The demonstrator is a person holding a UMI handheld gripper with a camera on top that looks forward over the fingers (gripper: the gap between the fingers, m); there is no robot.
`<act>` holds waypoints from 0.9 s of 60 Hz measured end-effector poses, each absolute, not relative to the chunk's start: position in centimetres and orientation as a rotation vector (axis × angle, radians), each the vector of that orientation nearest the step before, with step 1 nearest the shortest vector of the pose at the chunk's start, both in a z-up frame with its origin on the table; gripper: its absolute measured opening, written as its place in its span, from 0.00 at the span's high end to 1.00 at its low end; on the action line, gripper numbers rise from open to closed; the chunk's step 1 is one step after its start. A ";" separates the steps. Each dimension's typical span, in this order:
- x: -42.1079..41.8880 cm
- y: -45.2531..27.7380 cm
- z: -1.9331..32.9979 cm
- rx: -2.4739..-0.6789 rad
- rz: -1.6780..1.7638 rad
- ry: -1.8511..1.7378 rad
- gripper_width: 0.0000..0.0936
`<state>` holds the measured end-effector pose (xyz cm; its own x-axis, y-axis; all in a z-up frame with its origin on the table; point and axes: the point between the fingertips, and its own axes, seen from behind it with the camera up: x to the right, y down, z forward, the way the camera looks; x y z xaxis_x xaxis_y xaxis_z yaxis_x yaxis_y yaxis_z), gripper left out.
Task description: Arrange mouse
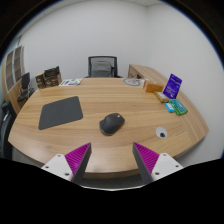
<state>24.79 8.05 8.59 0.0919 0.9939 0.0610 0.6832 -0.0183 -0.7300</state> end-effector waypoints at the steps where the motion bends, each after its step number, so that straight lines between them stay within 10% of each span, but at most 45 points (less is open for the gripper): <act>1: 24.5 8.2 8.5 -1.765 0.654 -1.652 0.09; 54: 10.8 9.5 -0.5 -1.796 0.648 -1.742 0.09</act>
